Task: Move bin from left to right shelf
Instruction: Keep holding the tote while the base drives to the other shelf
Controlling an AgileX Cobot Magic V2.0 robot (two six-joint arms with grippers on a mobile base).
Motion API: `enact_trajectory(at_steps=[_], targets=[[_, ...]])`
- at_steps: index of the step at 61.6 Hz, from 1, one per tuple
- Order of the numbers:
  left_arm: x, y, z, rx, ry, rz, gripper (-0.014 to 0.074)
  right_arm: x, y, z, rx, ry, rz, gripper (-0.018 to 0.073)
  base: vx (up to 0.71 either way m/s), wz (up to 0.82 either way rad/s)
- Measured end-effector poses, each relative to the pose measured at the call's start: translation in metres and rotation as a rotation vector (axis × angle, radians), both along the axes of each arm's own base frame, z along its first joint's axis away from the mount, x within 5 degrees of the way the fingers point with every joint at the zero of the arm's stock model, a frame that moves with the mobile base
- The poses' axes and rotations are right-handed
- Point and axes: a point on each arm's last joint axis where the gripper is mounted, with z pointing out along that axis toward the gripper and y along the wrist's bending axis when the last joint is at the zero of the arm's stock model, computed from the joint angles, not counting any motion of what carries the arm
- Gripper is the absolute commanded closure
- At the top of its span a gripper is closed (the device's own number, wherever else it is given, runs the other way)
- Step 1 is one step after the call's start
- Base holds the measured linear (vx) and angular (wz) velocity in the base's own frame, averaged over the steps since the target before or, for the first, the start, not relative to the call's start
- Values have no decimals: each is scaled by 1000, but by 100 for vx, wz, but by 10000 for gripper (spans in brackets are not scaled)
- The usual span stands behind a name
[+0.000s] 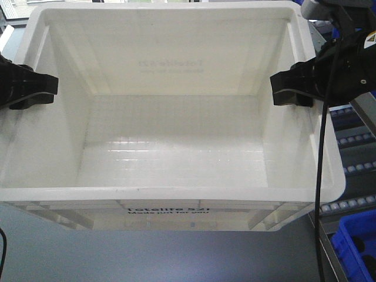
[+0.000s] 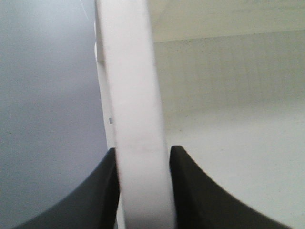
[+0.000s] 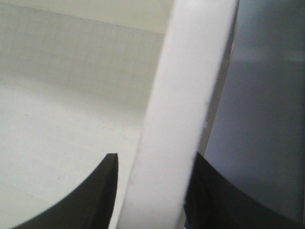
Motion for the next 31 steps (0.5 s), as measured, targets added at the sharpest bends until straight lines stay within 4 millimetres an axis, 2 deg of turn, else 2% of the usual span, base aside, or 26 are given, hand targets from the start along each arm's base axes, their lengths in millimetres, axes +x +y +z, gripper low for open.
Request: enact_trajectory(at_steps=[31], targets=[[0,0,0,0,0,0,601,0,0,0,0,0,0,564,47,18]])
